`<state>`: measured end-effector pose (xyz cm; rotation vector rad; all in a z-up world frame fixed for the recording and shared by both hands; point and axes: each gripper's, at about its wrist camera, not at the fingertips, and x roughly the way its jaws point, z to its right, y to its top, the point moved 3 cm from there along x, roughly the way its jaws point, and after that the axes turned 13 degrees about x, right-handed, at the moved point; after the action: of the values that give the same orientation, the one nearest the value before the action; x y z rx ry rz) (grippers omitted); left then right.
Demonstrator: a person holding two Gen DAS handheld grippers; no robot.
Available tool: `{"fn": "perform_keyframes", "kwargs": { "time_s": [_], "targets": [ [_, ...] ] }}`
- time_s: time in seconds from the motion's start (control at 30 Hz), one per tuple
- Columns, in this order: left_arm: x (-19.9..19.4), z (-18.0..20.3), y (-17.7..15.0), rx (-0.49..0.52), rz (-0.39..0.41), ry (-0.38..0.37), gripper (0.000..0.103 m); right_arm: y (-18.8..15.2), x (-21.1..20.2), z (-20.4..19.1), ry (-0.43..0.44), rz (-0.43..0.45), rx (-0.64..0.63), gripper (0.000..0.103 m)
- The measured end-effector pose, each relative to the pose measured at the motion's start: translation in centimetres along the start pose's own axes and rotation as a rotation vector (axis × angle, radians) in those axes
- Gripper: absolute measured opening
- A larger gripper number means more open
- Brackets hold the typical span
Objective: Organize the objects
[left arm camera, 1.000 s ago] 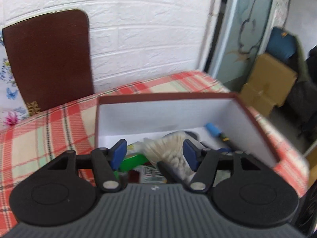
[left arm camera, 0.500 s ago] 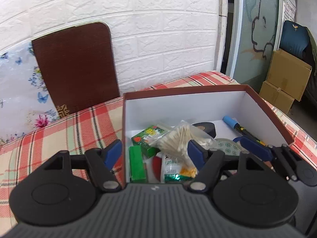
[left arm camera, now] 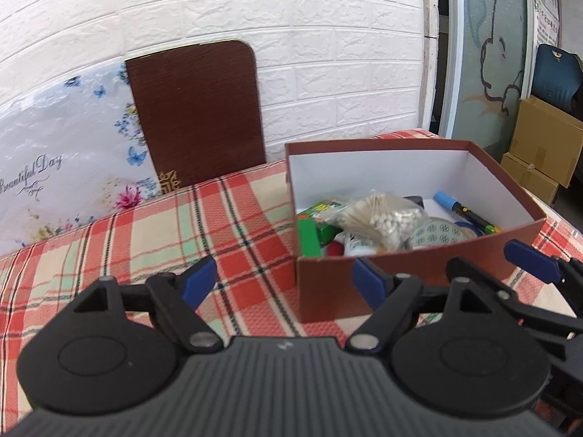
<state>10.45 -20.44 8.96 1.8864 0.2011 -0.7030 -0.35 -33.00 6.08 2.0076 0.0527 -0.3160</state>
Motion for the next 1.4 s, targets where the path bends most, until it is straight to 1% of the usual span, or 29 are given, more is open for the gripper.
{"fn": "perform_keyframes", "kwargs": {
  "time_s": [0.2,0.43,0.53,0.6,0.63,0.7,0.83,1.03,1.07,1.4],
  "targets": [
    [-0.8,-1.2,-2.8,-0.028,-0.028,0.025,0.085,-1.0,-0.9,0.0,0.014,-0.072,0.074,0.074],
    [-1.4,-3.0,-5.2,-0.043,-0.059,0.066,0.085,-1.9,-1.5,-1.3,0.029,-0.112,0.084,0.074],
    [-1.9,-3.4,-5.6,-0.035,-0.053,0.086,0.087,-1.7,-2.3,-2.3,0.037,-0.095,0.083,0.076],
    [-2.5,-3.6,-5.8,-0.032,-0.04,0.1,0.092,-1.5,-2.9,-3.0,0.039,-0.072,0.081,0.079],
    [-2.8,-3.7,-5.9,-0.029,-0.032,0.107,0.093,-1.4,-3.3,-3.2,0.041,-0.06,0.083,0.081],
    [-3.3,-3.8,-6.1,-0.022,-0.021,0.119,0.096,-1.4,-3.9,-3.6,0.044,-0.044,0.089,0.081],
    [-3.9,-3.9,-6.9,-0.009,-0.019,0.13,0.097,-1.9,-4.4,-4.3,0.045,-0.043,0.089,0.081],
    [-4.1,-4.5,-8.4,-0.025,-0.052,0.137,0.103,-3.0,-4.2,-5.2,0.044,-0.072,0.086,0.083],
    [-4.1,-4.6,-8.7,-0.031,-0.057,0.139,0.103,-3.1,-4.2,-5.4,0.043,-0.07,0.083,0.085],
    [-4.1,-6.3,-10.5,-0.09,-0.107,0.161,0.103,-4.0,-4.0,-7.0,0.052,-0.083,0.054,0.088]
  ]
}}
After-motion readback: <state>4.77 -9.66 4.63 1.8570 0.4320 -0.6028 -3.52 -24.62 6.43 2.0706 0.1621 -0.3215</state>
